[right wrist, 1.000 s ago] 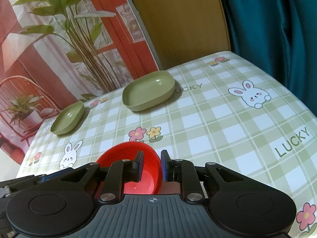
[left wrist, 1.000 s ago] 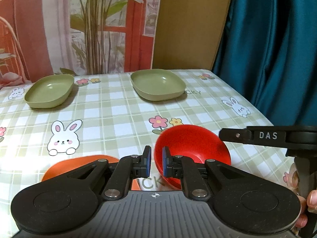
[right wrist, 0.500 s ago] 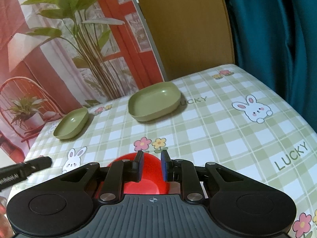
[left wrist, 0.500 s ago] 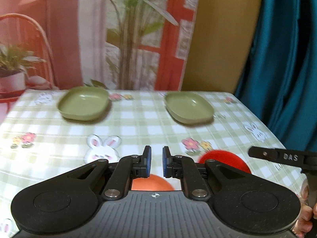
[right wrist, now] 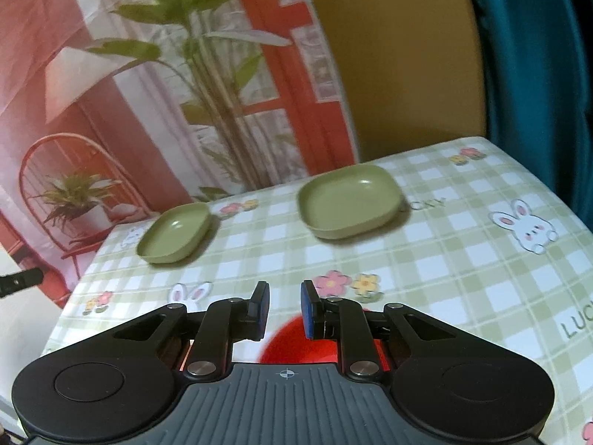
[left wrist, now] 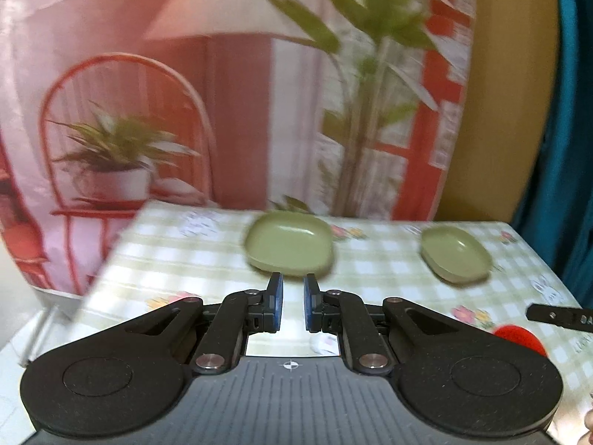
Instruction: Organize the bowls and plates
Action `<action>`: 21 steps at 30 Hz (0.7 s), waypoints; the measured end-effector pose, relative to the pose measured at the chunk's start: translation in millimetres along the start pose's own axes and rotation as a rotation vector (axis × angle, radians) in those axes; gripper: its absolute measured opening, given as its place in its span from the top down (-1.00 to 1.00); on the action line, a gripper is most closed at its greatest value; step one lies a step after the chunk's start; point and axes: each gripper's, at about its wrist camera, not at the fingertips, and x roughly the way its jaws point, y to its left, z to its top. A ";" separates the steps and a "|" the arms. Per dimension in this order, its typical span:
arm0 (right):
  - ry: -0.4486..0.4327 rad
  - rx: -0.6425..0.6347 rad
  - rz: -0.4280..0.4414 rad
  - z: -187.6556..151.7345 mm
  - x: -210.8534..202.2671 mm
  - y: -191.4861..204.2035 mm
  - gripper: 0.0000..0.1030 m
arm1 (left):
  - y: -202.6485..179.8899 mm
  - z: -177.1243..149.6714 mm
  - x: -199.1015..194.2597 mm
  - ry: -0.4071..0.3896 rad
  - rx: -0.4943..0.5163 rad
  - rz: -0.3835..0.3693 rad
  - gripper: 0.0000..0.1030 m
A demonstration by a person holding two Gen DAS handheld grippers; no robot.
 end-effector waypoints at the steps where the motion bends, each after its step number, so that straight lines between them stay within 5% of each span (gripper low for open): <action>1: 0.002 -0.006 0.007 1.8 1.8 7.6 0.65 | 8.9 3.8 -3.5 -0.008 -0.006 0.009 0.76; 7: 0.028 -0.015 0.063 24.2 21.0 55.8 0.63 | 68.4 34.5 -17.0 -0.028 -0.020 0.080 0.69; 11: 0.009 -0.038 0.085 45.4 32.3 88.0 0.61 | 92.6 53.0 -22.4 -0.058 -0.006 0.107 0.22; 21: 0.014 -0.105 0.105 81.4 79.2 154.1 0.55 | 128.8 77.9 3.0 -0.078 -0.059 0.064 0.04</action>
